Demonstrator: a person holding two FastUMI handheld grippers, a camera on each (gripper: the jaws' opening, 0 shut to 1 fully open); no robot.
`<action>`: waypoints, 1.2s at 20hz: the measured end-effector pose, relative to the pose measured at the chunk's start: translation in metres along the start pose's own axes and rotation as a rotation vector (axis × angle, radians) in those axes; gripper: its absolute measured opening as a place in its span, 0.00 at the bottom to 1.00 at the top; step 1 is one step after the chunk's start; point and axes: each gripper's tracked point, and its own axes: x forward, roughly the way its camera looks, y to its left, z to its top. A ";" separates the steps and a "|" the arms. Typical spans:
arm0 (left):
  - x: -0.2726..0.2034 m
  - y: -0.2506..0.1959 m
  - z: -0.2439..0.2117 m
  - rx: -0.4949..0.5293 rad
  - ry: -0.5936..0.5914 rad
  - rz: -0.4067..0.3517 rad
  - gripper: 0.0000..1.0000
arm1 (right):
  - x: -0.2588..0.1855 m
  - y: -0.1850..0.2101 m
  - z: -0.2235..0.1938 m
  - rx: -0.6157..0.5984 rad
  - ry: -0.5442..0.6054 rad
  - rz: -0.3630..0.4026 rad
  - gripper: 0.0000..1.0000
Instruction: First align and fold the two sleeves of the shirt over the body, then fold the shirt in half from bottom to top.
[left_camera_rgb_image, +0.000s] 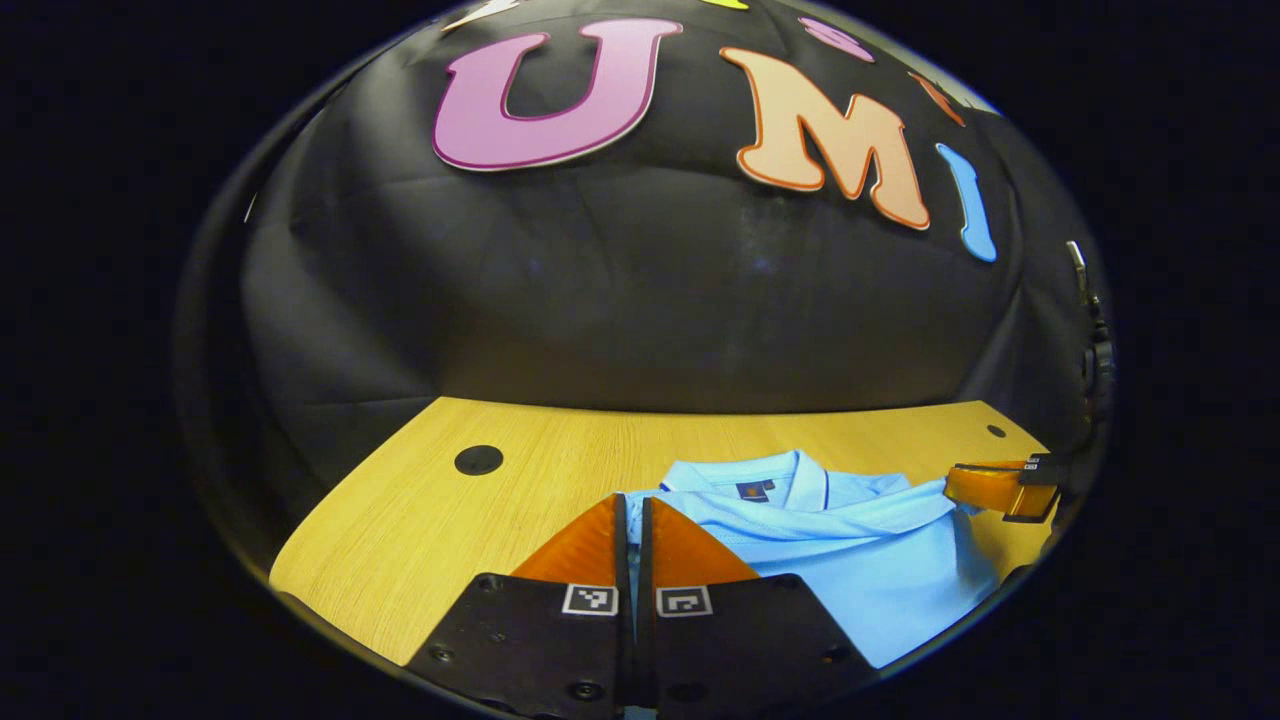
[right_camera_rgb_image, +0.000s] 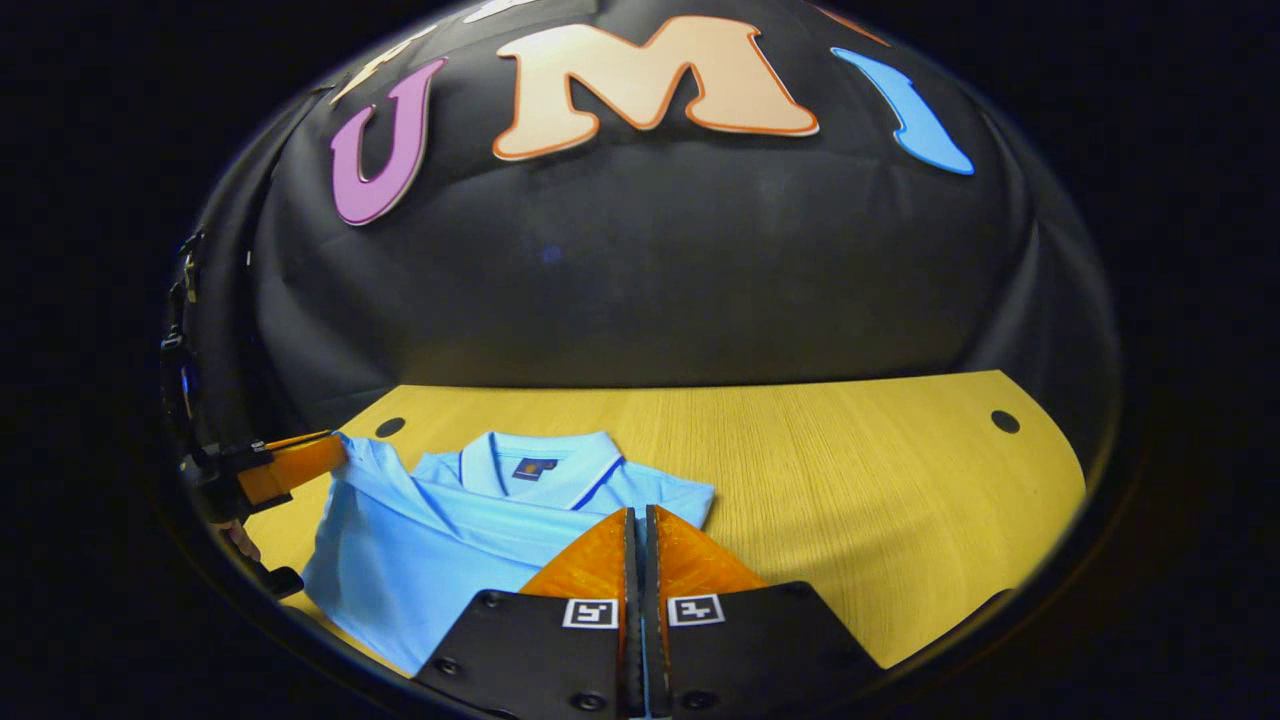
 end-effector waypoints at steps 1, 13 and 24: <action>0.007 0.001 -0.004 0.003 0.007 0.009 0.00 | 0.007 -0.002 -0.003 0.012 0.003 -0.003 0.04; -0.004 0.035 -0.007 0.125 -0.005 0.201 0.99 | -0.010 -0.001 0.003 0.033 -0.023 0.058 0.98; -0.131 0.011 -0.005 0.139 -0.098 0.121 0.95 | -0.130 0.001 0.001 0.003 -0.162 0.151 0.98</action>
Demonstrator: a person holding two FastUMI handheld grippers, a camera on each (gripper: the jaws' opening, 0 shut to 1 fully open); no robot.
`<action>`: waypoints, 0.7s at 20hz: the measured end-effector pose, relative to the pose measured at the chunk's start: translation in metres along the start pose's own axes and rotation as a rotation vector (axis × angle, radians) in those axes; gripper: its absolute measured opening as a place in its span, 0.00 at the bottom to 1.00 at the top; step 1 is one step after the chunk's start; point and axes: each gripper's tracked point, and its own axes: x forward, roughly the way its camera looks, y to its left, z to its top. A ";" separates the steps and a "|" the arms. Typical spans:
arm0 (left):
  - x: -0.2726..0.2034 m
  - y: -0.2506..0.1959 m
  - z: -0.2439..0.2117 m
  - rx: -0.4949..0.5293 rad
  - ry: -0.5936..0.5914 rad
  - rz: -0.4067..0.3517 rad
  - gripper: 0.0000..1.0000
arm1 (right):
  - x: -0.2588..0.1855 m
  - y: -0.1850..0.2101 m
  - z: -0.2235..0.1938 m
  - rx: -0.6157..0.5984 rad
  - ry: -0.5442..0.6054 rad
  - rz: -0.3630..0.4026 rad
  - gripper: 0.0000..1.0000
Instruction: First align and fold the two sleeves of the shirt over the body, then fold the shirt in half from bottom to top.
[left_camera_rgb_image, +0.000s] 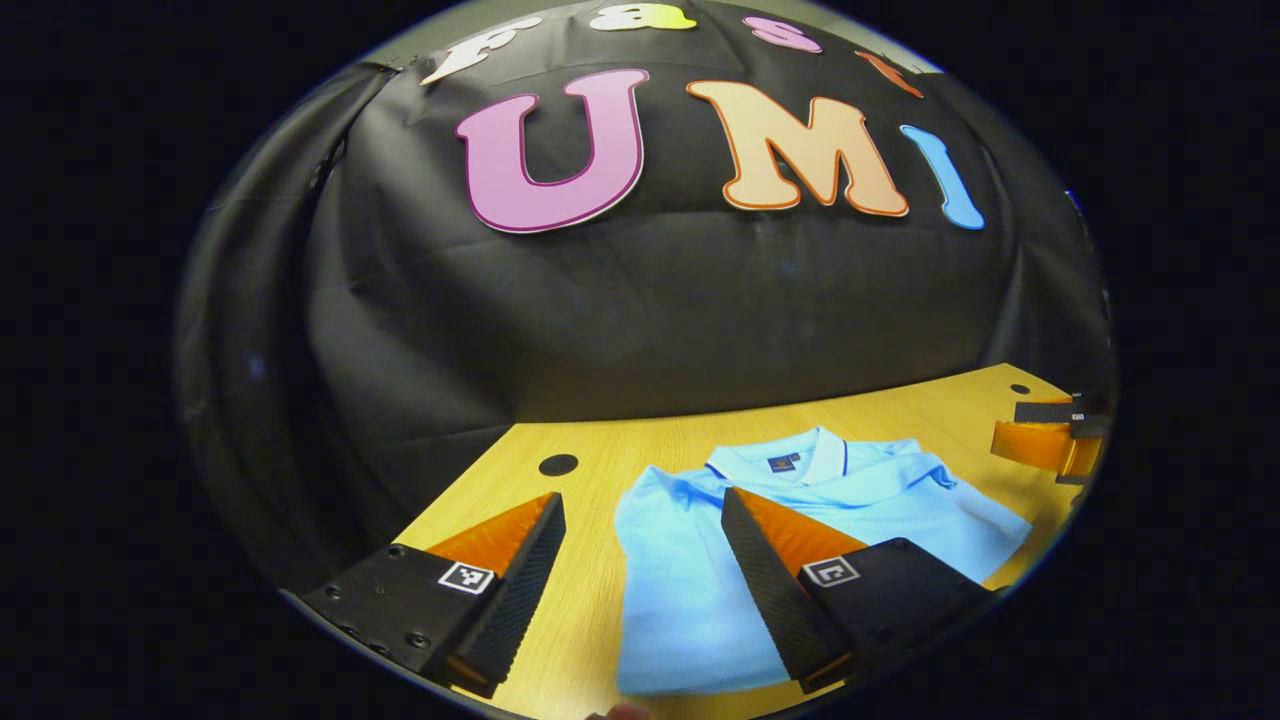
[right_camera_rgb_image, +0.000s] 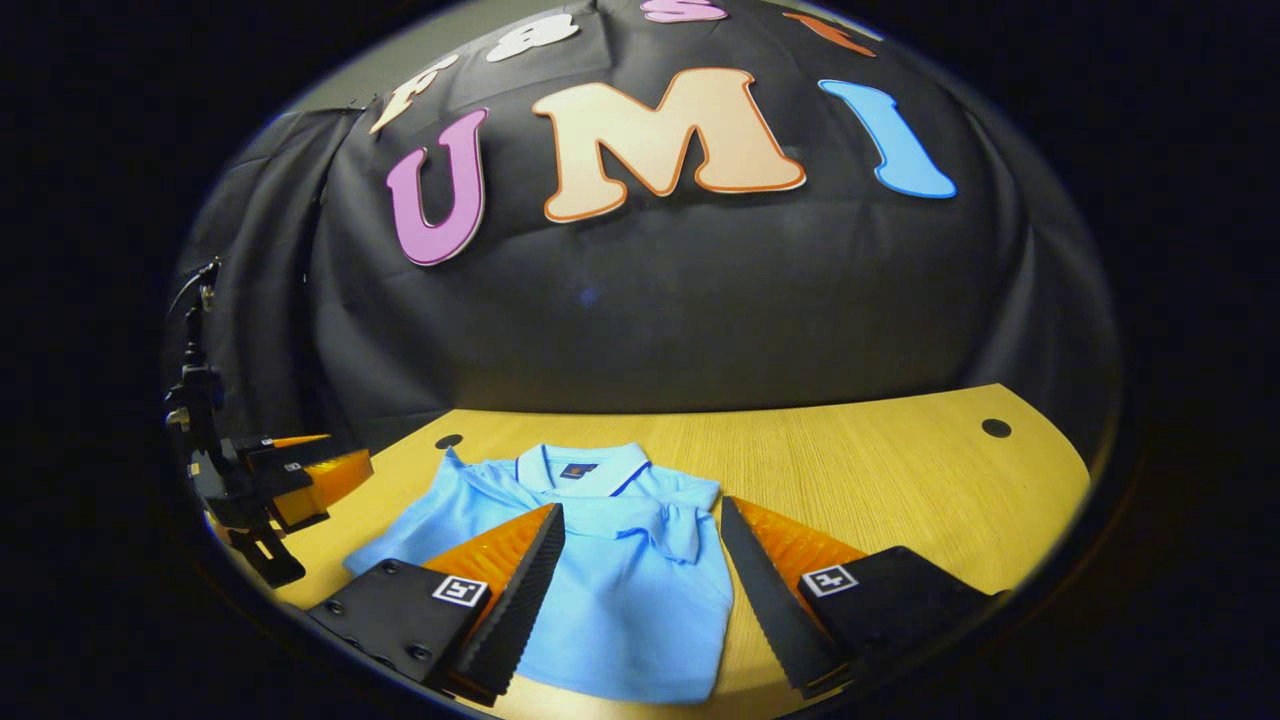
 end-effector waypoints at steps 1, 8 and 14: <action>-0.007 -0.001 -0.005 -0.001 -0.008 -0.010 0.96 | -0.013 -0.002 -0.004 -0.012 -0.012 -0.002 0.98; -0.072 -0.011 -0.040 -0.024 -0.024 -0.045 0.95 | -0.096 -0.016 -0.030 -0.033 -0.075 -0.006 0.98; -0.116 -0.017 -0.056 -0.077 -0.055 -0.070 0.95 | -0.152 -0.020 -0.041 -0.035 -0.142 -0.010 0.98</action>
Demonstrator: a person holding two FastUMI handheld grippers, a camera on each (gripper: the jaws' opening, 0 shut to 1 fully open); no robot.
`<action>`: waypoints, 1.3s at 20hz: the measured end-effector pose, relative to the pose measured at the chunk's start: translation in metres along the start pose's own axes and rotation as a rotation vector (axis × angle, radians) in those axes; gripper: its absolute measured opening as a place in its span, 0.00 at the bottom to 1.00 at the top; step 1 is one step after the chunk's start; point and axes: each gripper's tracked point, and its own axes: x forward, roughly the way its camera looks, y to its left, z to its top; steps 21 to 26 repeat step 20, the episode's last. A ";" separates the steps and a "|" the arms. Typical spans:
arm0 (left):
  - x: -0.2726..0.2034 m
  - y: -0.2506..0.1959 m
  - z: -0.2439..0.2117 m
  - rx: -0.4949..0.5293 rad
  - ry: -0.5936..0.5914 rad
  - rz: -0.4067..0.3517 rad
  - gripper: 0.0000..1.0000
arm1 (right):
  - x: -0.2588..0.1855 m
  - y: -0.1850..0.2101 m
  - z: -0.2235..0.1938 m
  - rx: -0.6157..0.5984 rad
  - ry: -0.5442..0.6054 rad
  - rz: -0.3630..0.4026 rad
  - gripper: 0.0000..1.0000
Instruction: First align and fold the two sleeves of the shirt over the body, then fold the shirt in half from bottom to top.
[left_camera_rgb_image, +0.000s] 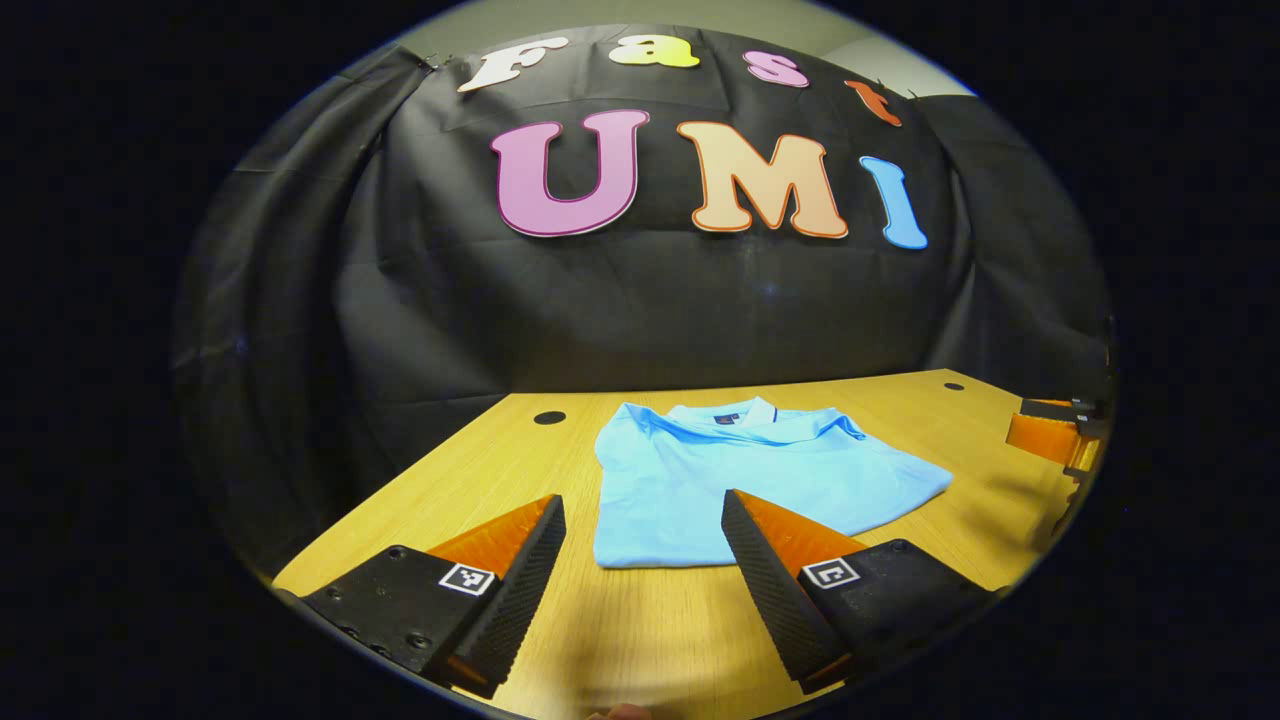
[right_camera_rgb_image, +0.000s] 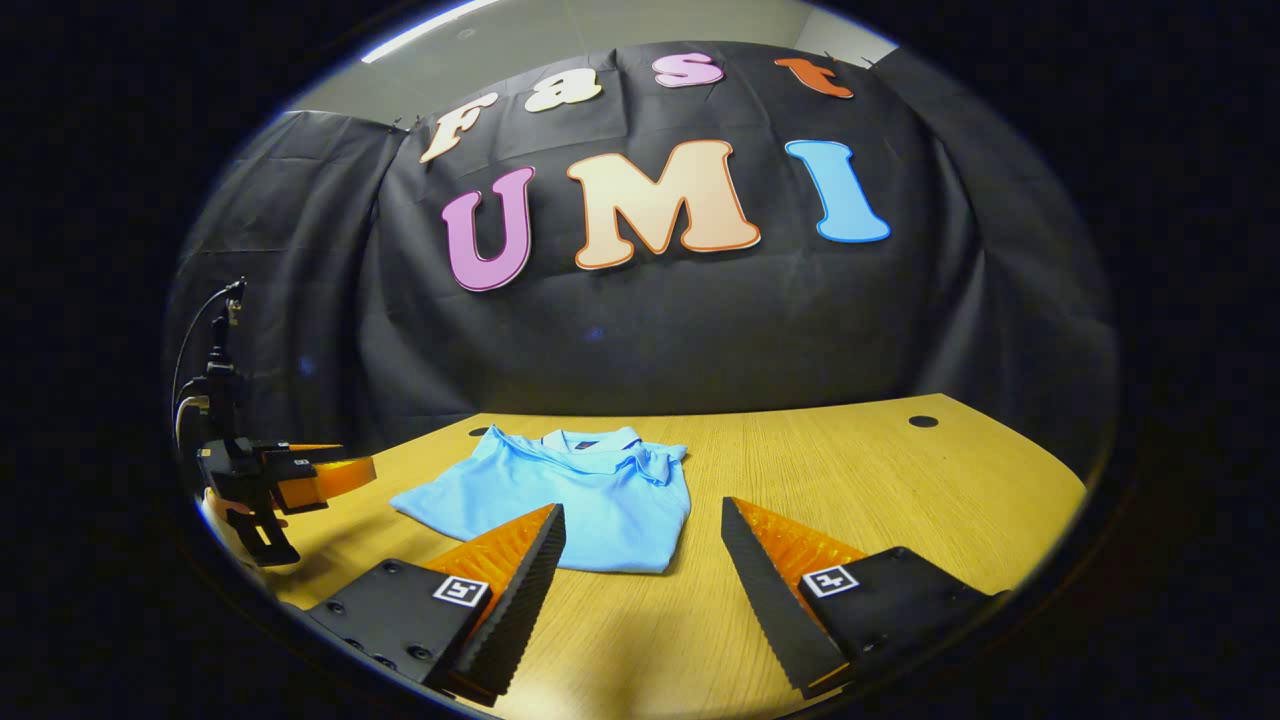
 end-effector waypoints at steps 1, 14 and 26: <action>-0.006 -0.002 -0.002 -0.010 -0.004 -0.008 0.95 | -0.005 -0.001 -0.001 0.002 -0.007 -0.005 0.98; -0.025 -0.029 -0.013 0.000 -0.002 -0.045 0.95 | -0.025 0.011 -0.016 -0.021 -0.034 0.011 0.98; -0.033 -0.035 -0.006 0.009 -0.016 -0.034 0.95 | -0.032 0.015 -0.014 0.005 -0.065 0.025 0.98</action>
